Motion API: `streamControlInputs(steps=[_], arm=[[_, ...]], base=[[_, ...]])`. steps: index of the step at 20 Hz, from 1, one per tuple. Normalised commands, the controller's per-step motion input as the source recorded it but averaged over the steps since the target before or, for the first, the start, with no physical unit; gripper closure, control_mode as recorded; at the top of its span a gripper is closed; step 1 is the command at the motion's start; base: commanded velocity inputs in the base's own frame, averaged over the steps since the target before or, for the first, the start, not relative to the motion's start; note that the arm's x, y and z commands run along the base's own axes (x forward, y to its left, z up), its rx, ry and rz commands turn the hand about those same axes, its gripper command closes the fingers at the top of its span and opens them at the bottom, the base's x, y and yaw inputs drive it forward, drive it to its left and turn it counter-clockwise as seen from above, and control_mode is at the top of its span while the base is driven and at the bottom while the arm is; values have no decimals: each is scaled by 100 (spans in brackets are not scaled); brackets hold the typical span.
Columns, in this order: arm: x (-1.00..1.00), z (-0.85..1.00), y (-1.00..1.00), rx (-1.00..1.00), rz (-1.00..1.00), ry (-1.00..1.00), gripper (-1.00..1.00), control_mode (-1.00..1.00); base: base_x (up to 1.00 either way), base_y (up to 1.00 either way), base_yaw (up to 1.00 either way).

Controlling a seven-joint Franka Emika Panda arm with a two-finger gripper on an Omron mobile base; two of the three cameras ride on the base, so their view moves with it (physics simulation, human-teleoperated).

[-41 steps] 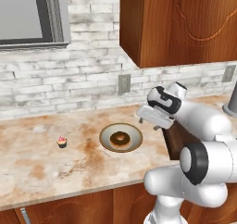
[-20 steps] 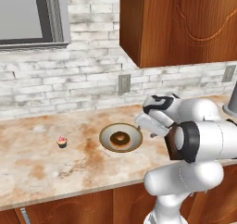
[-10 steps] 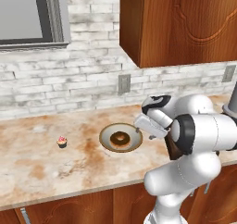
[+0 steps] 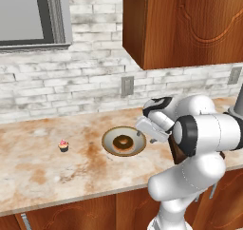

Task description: Place the bowl with donut and the cupcake onto the tray.

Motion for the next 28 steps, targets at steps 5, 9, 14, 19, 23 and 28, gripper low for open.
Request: streamControlInputs(steps=[5, 9, 14, 19, 23, 28], arm=[[5, -4, 11, 1, 0, 0, -100, -100], [2, -9, 1, 2, 0, 0, -100, -100], [0, -10, 0, 2, 0, 0, -100, -100], [0, -12, 3, 0, 0, 0, -100, -100], [0, -8, 5, 0, 0, 0, 100, -100], [0, 0, 0, 0, 0, 0, 100, -100]], base=[[0, 0, 0], [0, 0, 0], [0, 0, 0], [0, 0, 0], [0, 0, 0], [0, 0, 0]])
